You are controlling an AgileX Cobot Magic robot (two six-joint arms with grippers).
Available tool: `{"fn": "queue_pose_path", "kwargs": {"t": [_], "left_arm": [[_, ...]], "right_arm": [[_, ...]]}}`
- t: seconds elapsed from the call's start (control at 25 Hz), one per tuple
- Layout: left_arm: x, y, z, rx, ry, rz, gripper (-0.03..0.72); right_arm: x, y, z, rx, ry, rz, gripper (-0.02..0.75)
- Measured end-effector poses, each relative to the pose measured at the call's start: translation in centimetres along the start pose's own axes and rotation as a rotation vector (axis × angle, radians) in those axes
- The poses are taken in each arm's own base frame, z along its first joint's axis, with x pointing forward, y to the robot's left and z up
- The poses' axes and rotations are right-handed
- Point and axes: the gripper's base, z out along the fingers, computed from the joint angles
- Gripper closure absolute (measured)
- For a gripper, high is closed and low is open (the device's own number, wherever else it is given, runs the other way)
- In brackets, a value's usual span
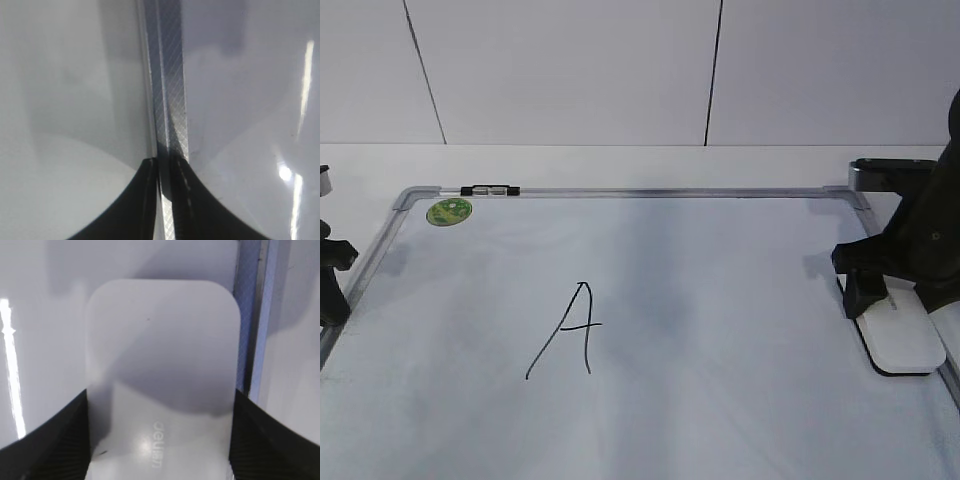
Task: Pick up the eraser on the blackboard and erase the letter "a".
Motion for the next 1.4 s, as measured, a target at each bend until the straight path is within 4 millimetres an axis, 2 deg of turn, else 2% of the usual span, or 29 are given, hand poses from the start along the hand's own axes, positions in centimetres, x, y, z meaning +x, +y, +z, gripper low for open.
{"fn": "queue_pose_path", "kwargs": {"t": [0.2,0.52,0.68,0.8,1.04,1.16,1.32,1.4], "left_arm": [[0.0,0.0,0.0,0.0,0.0,0.002,0.623],[0.0,0.0,0.0,0.0,0.0,0.003,0.622],[0.0,0.0,0.0,0.0,0.0,0.003,0.622],[0.0,0.0,0.0,0.0,0.0,0.003,0.621],[-0.1,0.0,-0.1,0.0,0.0,0.008,0.603],[-0.4,-0.1,-0.4,0.003,0.012,0.019,0.531],[-1.7,-0.4,-2.0,0.014,0.004,0.043,0.342],[-2.3,-0.7,-3.1,0.025,0.007,0.046,0.299]], "right_arm": [[-0.1,-0.2,0.1,0.006,-0.005,0.004,0.134],[-0.4,-0.5,-0.4,0.041,-0.008,0.004,0.123],[-1.3,-0.6,-3.2,0.058,-0.053,0.005,0.123],[-1.6,-0.7,-6.2,0.057,-0.101,0.011,0.124],[0.0,-0.3,-12.2,0.0,-0.201,0.002,0.138],[1.1,-0.3,-14.3,-0.011,-0.247,-0.002,0.141],[1.6,-0.2,-15.0,-0.019,-0.248,0.002,0.143],[1.9,-0.3,-15.0,-0.018,-0.224,-0.001,0.143]]}}
